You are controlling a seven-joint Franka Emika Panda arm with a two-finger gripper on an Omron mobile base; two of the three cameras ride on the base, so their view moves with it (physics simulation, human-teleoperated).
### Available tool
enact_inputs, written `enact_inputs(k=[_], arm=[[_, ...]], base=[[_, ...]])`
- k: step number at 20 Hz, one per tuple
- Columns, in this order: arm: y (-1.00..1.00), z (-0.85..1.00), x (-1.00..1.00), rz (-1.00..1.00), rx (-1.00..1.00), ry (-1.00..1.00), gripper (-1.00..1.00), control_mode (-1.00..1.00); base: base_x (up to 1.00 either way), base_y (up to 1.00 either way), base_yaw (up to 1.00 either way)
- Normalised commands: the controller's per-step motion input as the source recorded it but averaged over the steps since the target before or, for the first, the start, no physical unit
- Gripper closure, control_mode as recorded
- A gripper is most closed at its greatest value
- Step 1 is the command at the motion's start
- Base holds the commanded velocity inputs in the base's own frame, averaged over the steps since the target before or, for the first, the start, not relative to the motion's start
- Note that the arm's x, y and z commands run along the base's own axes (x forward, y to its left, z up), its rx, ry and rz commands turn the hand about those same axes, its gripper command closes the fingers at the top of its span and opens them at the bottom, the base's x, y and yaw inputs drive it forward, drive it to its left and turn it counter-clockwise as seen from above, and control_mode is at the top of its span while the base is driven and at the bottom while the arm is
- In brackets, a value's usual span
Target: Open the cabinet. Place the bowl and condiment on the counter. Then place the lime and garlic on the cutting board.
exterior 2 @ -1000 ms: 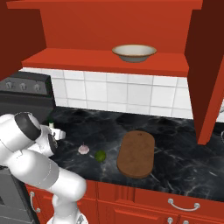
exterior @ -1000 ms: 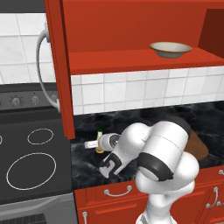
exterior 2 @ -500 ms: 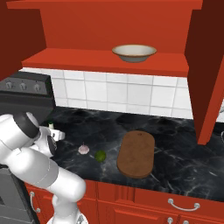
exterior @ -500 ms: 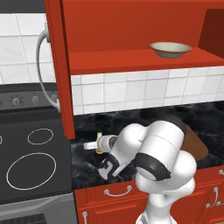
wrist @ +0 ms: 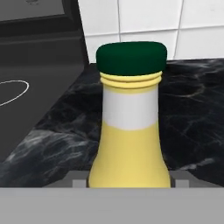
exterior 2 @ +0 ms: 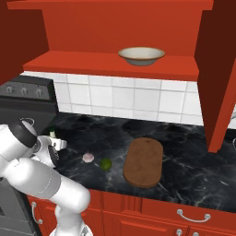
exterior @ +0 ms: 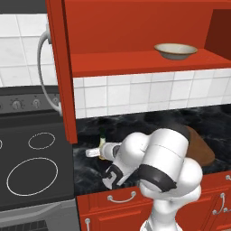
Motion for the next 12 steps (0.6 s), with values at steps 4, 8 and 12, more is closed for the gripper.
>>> enact_inputs(k=[4,8,12], arm=[[-0.12,-0.13,-0.61,0.0,0.0,0.0,-1.0,-1.0],[-0.24,0.0,-0.6,0.0,0.0,0.0,-1.0,-1.0],[-0.17,0.0,-0.4,0.0,0.0,0.01,-1.0,-1.0]], base=[[0.0,0.0,0.0],[0.0,0.0,0.0],[0.0,0.0,0.0]])
